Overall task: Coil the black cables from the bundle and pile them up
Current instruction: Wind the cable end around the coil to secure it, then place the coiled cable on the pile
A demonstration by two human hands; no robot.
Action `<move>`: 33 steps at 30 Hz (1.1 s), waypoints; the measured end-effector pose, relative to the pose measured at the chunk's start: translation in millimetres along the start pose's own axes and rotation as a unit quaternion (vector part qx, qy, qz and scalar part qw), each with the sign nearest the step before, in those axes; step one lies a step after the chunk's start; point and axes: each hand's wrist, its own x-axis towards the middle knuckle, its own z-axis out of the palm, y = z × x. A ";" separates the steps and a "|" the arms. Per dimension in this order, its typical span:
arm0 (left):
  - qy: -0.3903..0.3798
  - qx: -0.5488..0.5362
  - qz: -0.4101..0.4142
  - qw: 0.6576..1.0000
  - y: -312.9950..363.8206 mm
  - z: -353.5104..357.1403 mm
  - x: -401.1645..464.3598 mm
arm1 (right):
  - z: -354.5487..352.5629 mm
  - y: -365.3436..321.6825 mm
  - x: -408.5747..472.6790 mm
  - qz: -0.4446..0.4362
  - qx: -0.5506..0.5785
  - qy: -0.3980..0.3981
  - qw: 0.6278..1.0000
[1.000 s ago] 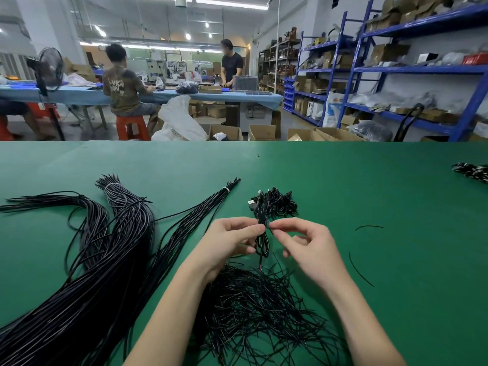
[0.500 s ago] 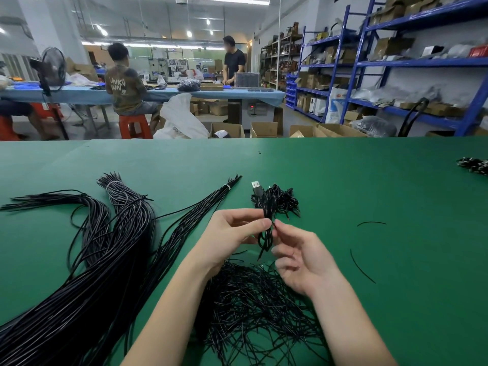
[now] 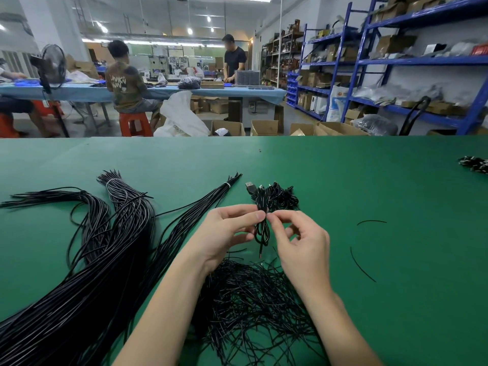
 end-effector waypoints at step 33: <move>0.249 0.186 -0.056 0.949 -17.8 -6.2 66.4 | 4.6 38.5 0.2 0.330 0.040 -0.170 0.928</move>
